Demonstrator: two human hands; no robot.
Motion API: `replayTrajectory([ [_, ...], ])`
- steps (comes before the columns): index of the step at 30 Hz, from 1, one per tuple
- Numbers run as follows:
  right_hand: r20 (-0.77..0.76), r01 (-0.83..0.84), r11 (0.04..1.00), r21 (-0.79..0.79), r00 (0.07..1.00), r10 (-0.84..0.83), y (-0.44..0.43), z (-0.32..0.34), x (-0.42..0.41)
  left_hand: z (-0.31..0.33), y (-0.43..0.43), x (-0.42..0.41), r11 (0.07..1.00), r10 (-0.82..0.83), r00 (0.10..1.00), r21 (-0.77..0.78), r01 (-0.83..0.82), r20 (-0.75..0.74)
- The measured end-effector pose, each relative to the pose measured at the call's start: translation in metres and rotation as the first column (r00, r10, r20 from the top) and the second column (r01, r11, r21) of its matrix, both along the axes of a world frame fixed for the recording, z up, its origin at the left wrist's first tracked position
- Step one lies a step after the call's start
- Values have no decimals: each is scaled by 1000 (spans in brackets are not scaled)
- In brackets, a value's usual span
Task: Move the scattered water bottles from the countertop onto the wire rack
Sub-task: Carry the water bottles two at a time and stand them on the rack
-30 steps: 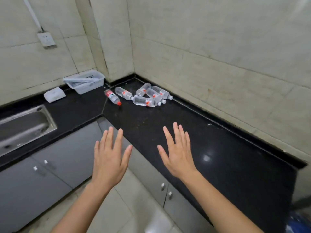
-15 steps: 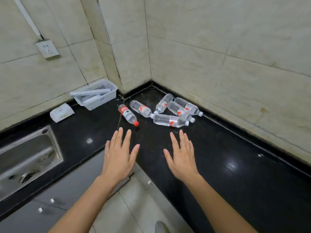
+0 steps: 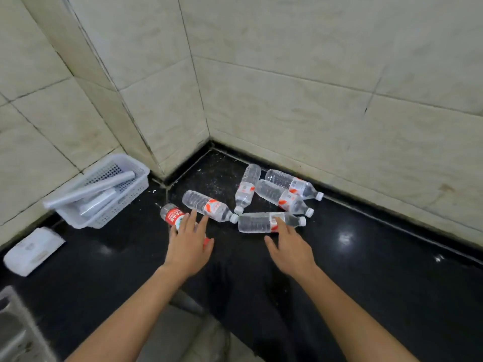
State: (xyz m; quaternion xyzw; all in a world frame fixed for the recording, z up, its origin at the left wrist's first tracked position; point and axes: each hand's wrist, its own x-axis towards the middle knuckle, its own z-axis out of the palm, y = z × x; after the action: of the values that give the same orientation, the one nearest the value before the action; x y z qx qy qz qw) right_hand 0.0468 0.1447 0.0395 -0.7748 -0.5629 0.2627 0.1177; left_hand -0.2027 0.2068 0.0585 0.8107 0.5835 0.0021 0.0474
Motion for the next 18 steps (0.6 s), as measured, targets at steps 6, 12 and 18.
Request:
replayTrajectory([
  [6, 56, 170, 947, -273, 985, -161, 46, -33, -26, -40, 112, -2, 970, -170, 984, -187, 158, -46],
  [12, 268, 157, 953, -260, 960, -85, 102, -59, -54, -86, 196, 9, 906, -390, 883, -279, 318, -261],
  [18, 348, 55, 917, -394, 933, 93, 131, -88, -62, -127, 223, 12, 876, -429, 884, -323, 357, -186],
])
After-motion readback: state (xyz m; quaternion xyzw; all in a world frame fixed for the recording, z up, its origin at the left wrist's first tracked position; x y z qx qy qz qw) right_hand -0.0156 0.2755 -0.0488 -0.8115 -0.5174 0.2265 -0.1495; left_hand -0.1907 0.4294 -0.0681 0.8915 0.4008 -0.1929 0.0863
